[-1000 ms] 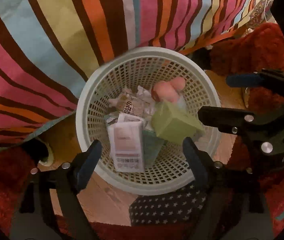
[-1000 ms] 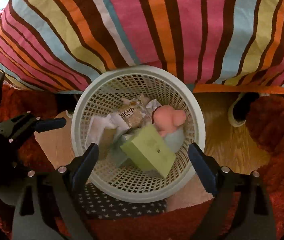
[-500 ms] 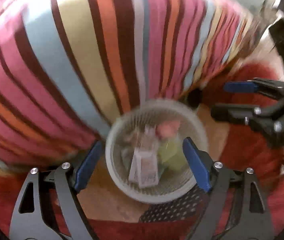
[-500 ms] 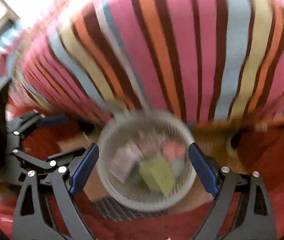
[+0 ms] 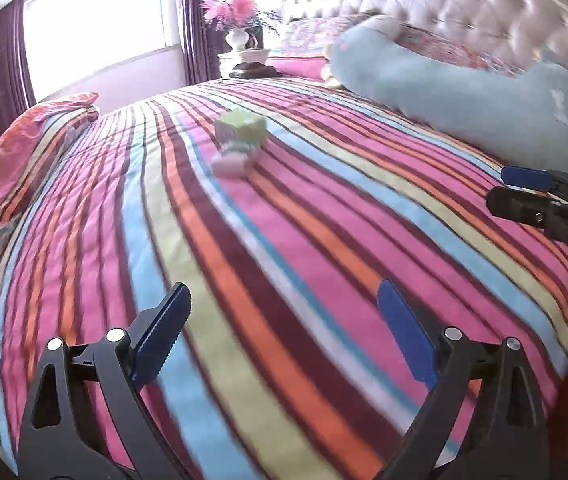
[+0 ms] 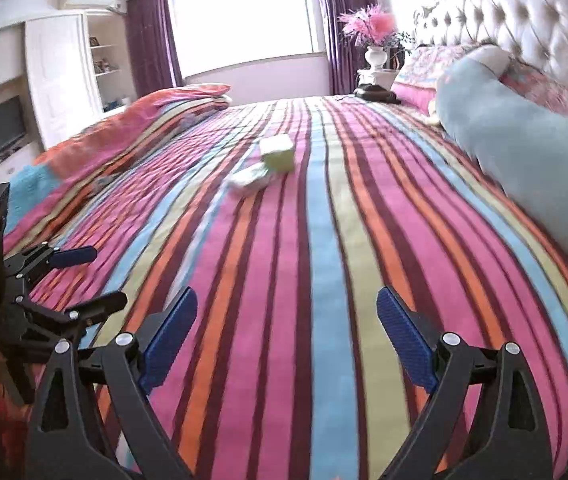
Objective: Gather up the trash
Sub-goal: 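Move both tools back over the bed toward the last green box and tissue pack, then grasp the green-and-pink tissue pack with the left tool while the right tool grasps the green box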
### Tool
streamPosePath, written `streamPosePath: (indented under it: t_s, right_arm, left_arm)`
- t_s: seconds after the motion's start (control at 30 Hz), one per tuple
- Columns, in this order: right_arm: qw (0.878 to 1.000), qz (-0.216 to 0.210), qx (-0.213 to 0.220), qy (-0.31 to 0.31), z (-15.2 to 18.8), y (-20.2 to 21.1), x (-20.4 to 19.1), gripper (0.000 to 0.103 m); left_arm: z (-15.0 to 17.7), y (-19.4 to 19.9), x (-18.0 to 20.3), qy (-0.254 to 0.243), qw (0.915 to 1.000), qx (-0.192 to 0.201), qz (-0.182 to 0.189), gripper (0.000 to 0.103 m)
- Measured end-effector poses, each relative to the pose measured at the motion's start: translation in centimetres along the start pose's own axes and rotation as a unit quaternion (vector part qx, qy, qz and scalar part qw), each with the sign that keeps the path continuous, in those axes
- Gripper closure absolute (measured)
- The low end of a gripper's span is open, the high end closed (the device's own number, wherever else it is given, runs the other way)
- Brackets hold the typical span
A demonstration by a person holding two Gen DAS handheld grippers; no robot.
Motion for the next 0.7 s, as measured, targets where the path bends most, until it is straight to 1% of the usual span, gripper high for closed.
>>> streamPosePath:
  t_s: [0.03, 0.1, 0.17, 0.2, 0.27, 0.3, 0.33, 0.4, 0.43, 0.47, 0.53, 0.63, 0.7]
  right_arm:
    - [1.000, 0.001, 0.001, 0.003, -1.6, -1.9, 0.5, 0.016]
    - [1.000, -0.001, -0.003, 0.007, -4.5, -5.5, 1.3, 0.016]
    - [1.000, -0.003, -0.011, 0.007, -6.3, -8.0, 2.0, 0.016]
    - [1.000, -0.003, -0.017, 0.009, -7.5, -9.9, 2.4, 0.016]
    - [1.000, 0.006, -0.027, 0.012, -9.0, -11.8, 2.4, 0.016]
    - [0.999, 0.009, -0.040, 0.017, -10.0, -13.5, 2.6, 0.016]
    - [0.999, 0.010, -0.046, 0.024, -10.4, -14.4, 2.5, 0.016]
    - [0.998, 0.010, -0.056, 0.038, -11.9, -17.0, 2.5, 0.011]
    - [0.997, 0.011, -0.060, 0.039, -12.4, -18.1, 2.5, 0.008]
    - [0.997, 0.008, -0.061, 0.037, -13.0, -19.5, 2.7, 0.008]
    - [0.997, -0.002, -0.069, 0.031, -13.8, -21.9, 3.1, 0.008]
    - [0.996, 0.000, -0.085, 0.034, -14.7, -25.2, 3.5, 0.008]
    - [0.995, 0.002, -0.092, 0.042, -15.0, -26.9, 3.6, 0.008]
  left_arm:
    - [-1.7, -2.5, -0.3, 0.009, 0.9999, 0.000, 0.007, 0.011]
    - [-4.1, -5.7, -0.7, 0.020, 0.9997, -0.002, 0.014, 0.011]
    - [-5.7, -8.4, -1.2, 0.019, 0.9997, 0.001, 0.014, 0.011]
    - [-6.6, -9.8, -1.2, 0.014, 0.9998, 0.005, 0.014, 0.011]
    - [-7.8, -11.8, -1.5, 0.009, 0.9997, 0.013, 0.017, 0.011]
    - [-8.1, -12.5, -1.7, 0.010, 0.9997, 0.014, 0.020, 0.011]
    - [-8.7, -14.1, -2.0, 0.017, 0.9994, 0.009, 0.029, 0.011]
    - [-9.3, -16.3, -2.4, 0.025, 0.9991, -0.003, 0.035, 0.011]
    - [-9.5, -17.6, -2.6, 0.029, 0.9988, -0.018, 0.037, 0.011]
    - [-9.7, -18.9, -2.8, 0.036, 0.9976, -0.038, 0.044, 0.011]
    - [-10.3, -20.8, -3.3, 0.054, 0.9950, -0.064, 0.055, 0.011]
    - [-11.4, -21.8, -3.9, 0.058, 0.9960, -0.051, 0.045, 0.011]
    - [-12.0, -22.6, -3.9, 0.050, 0.9967, -0.042, 0.048, 0.011]
Point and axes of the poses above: each gripper's, at about its wrist camera, not at the fingertips, and y roughly against the way its jaws point, x to its right, z to its underside, the point moved 4 cm from there along -y, roughly the way its jaws point, and after that the axes turned 13 degrees about -z, right-handed, at the moved point
